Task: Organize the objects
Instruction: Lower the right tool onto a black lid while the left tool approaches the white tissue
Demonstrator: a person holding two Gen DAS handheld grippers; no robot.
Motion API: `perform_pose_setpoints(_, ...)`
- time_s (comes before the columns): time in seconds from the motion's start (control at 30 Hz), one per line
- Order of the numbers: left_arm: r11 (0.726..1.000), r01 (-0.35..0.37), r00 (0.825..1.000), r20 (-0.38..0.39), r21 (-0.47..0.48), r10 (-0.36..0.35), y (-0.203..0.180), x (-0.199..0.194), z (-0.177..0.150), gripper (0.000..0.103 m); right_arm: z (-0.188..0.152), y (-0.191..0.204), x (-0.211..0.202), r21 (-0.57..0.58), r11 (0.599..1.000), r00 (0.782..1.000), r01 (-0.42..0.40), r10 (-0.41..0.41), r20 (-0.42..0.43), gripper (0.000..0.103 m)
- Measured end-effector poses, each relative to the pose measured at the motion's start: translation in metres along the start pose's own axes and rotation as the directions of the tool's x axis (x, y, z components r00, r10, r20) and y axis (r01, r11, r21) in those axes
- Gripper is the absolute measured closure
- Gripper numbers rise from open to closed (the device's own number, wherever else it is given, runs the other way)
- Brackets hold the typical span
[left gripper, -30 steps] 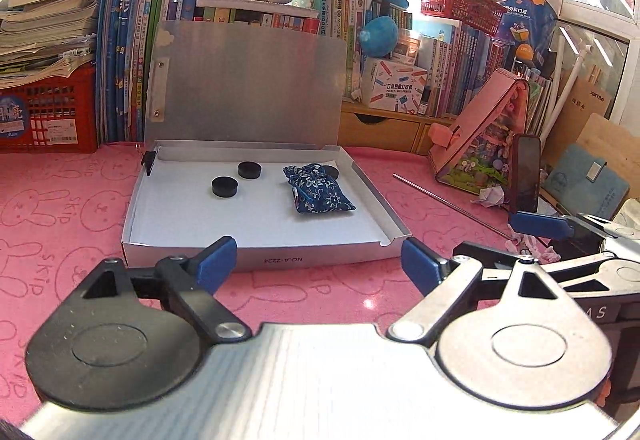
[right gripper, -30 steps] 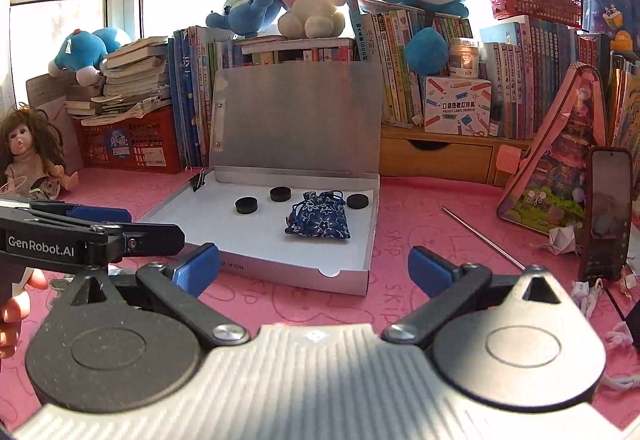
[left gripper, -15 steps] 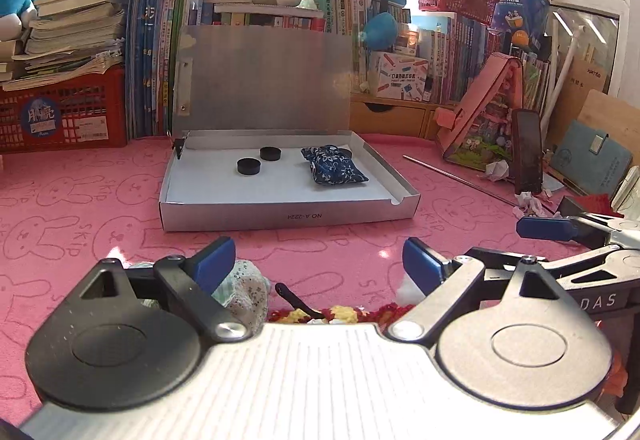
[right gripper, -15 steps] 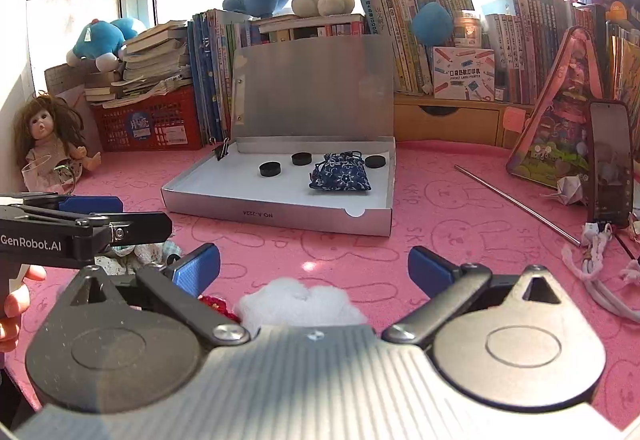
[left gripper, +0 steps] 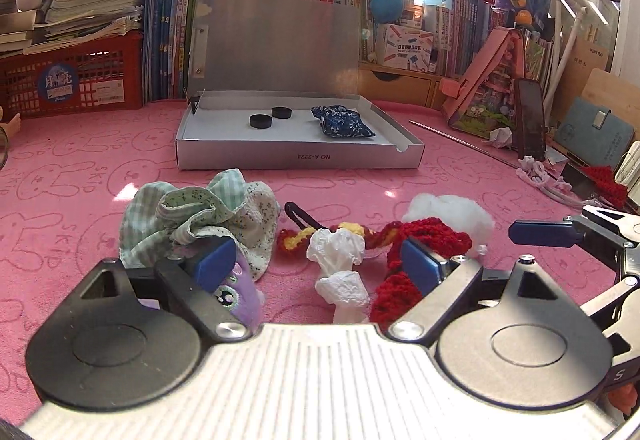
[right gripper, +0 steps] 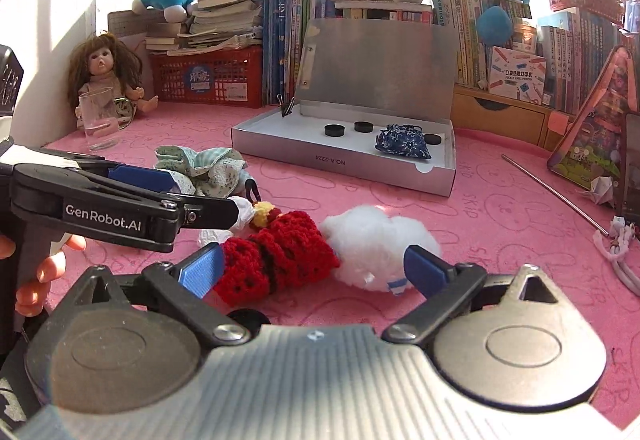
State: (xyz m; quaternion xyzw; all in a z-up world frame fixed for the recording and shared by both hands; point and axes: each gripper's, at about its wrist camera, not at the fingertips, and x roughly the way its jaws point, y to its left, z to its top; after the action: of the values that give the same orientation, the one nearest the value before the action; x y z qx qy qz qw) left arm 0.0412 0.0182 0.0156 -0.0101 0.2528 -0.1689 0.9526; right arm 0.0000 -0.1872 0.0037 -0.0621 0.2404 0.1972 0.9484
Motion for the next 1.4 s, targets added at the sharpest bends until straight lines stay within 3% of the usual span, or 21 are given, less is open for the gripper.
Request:
perform_pose_setpoints(0.13, 1.000, 0.004, 1.000, -0.002, 0.006, -0.004, -0.003, 0.000, -0.002, 0.028, -0.010, 0.008, 0.001, -0.010, 1.000, 0.999, -0.023, 0.023, -0.026, 0.006)
perform_pose_setpoints(0.2, 1.000, 0.007, 1.000, -0.012, 0.008, -0.007, -0.004, 0.001, -0.003, 0.041, -0.014, 0.010, 0.001, -0.006, 1.000, 0.999, -0.026, 0.026, -0.038, 0.008)
perform_pose_setpoints(0.3, 1.000, 0.016, 0.999, -0.030, 0.005, -0.016, -0.006, 0.005, -0.006, 0.043, -0.020, 0.011, 0.003, 0.001, 1.000, 0.998, -0.024, 0.024, -0.054, 0.010)
perform_pose_setpoints(0.47, 1.000, -0.014, 0.999, -0.038, -0.005, 0.014, -0.005, 0.009, -0.009, 0.043, -0.025, 0.012, 0.004, 0.008, 1.000, 0.998, -0.022, 0.023, -0.067, 0.015)
perform_pose_setpoints(0.6, 0.996, -0.052, 0.999, -0.014, 0.072, 0.053, -0.011, 0.005, -0.016, 0.041, -0.028, 0.016, 0.005, -0.002, 1.000, 0.998, -0.024, 0.024, -0.066, 0.019)
perform_pose_setpoints(0.73, 0.997, -0.047, 0.999, -0.021, 0.069, 0.049, -0.011, 0.008, -0.018, 0.041, -0.030, 0.018, 0.006, 0.003, 1.000, 0.997, -0.025, 0.025, -0.068, 0.024)
perform_pose_setpoints(0.87, 0.998, -0.044, 0.999, -0.029, 0.047, 0.045, -0.013, 0.014, -0.016, 0.039, -0.032, 0.018, 0.005, 0.019, 1.000, 0.998, -0.023, 0.024, -0.063, 0.025)
perform_pose_setpoints(1.0, 0.999, -0.041, 0.999, -0.013, 0.028, 0.042, -0.016, 0.018, -0.015, 0.026, -0.033, 0.019, 0.004, 0.013, 1.000, 0.999, 0.001, 0.000, -0.054, 0.025)
perform_pose_setpoints(1.4, 0.998, -0.051, 0.999, 0.009, 0.048, 0.051, -0.017, 0.012, -0.019, 0.026, -0.038, 0.011, 0.000, 0.052, 0.996, 0.997, 0.066, -0.064, -0.035, 0.025)
